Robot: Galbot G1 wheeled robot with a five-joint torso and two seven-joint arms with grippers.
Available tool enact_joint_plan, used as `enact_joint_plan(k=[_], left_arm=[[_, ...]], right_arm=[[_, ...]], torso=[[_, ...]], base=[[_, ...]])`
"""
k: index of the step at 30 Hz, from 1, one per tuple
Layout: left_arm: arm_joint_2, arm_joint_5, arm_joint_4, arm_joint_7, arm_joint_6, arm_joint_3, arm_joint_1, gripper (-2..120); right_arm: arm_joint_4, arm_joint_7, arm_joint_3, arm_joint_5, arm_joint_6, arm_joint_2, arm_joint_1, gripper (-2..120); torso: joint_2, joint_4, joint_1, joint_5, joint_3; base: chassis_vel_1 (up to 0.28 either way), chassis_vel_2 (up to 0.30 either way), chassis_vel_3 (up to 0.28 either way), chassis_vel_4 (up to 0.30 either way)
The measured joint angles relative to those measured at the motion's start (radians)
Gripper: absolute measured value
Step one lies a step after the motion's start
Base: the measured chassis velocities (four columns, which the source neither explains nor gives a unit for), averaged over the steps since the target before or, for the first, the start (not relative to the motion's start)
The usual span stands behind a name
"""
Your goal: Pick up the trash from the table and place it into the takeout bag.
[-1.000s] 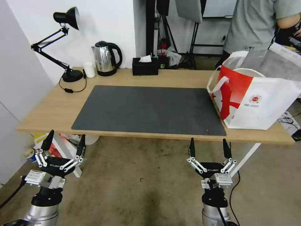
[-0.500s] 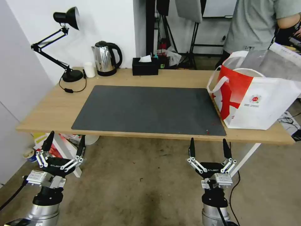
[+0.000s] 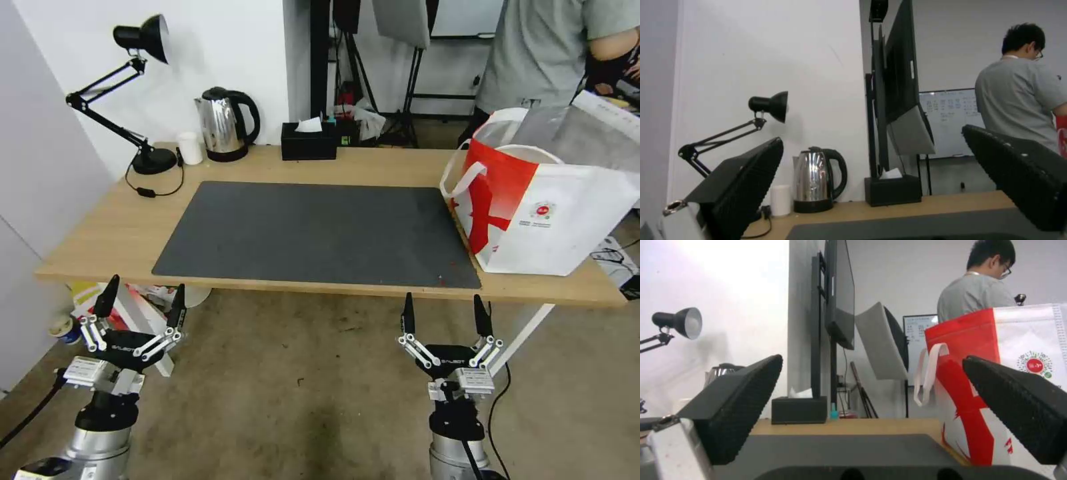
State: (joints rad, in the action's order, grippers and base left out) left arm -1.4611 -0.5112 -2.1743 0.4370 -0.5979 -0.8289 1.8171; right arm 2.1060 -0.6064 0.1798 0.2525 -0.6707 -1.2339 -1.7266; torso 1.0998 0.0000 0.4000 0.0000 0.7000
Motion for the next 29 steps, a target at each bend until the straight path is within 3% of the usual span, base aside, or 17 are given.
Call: enact_joint_plan(k=[29], left_arm=[[0.000,0.007,-0.001,-0.004,0.003,0.001,0.001,100]], right_arm=[[0.000,0.000,0.000,0.000,0.000,0.000,0.000,100]], torso=[[0.000,0.0000,0.000,0.0000,0.000]], base=[[0.000,0.000,0.000,0.000]])
